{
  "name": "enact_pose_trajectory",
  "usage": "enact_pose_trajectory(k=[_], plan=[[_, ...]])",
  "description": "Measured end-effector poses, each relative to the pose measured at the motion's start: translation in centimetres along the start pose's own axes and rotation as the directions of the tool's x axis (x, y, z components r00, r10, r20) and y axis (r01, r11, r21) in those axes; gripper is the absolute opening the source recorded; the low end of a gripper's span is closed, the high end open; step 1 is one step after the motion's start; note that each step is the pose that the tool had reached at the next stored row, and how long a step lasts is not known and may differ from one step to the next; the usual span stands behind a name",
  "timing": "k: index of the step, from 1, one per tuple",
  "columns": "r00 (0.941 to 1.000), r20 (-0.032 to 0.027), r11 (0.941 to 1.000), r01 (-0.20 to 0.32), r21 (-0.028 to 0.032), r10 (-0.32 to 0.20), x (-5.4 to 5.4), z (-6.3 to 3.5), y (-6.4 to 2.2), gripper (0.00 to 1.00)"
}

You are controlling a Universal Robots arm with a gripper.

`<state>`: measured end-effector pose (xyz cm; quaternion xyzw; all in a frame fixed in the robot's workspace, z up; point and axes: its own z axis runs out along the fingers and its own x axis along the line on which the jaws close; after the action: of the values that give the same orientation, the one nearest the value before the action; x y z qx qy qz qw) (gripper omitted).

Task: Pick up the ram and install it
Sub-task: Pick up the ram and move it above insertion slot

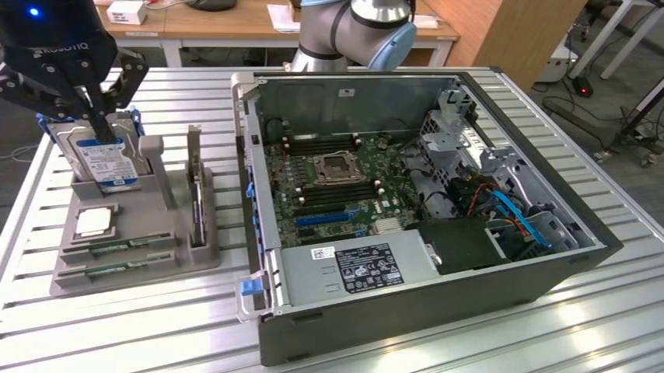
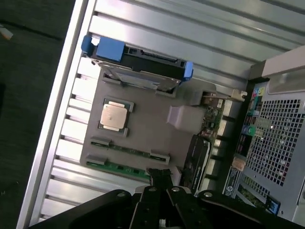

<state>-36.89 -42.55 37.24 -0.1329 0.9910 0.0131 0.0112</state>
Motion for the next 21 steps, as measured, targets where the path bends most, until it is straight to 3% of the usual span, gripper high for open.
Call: enact_pose_trajectory(k=[6,11,15,21], plan=[[0.9946,-0.0033,0.9946,0.103,0.0004,-0.103,0.0,0.02,0.0,0.09],[0.9835,-0.0077,0.9835,0.181,0.0048,-0.181,0.0,0.04,0.0,0.09],[0.968,-0.009,0.968,0.251,0.0029,-0.251,0.01,0.07,0.01,0.09],[0.9353,-0.0105,0.9354,0.354,-0.0005,-0.354,0.0,0.14,0.0,0.09]])
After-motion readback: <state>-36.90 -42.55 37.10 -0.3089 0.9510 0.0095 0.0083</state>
